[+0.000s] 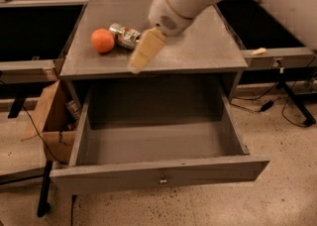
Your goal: Place orange into top drawer
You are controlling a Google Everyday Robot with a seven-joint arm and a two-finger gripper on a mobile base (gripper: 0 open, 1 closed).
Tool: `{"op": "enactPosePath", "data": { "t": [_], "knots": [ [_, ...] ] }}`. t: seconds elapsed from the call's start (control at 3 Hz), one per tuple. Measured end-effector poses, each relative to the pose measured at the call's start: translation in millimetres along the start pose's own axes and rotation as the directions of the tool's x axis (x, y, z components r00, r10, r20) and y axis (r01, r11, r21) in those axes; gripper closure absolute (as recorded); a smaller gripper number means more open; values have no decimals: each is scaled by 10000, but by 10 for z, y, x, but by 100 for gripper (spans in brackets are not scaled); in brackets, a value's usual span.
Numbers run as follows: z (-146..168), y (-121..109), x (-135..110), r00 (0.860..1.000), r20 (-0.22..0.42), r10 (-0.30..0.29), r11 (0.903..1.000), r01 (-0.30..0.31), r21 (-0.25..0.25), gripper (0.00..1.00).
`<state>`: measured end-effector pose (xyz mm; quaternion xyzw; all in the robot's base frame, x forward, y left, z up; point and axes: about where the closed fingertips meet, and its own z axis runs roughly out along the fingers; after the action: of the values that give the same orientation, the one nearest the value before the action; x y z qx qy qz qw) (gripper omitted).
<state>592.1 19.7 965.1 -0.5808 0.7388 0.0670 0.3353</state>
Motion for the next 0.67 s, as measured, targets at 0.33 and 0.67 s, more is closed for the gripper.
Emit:
{"op": "enactPosePath", "data": {
  "t": [0.33, 0.67],
  "knots": [
    [418, -66, -651, 9943, 1042, -210, 9995, 186, 241, 0],
    [418, -66, -652, 9943, 1042, -211, 9995, 187, 240, 0]
  ]
}}
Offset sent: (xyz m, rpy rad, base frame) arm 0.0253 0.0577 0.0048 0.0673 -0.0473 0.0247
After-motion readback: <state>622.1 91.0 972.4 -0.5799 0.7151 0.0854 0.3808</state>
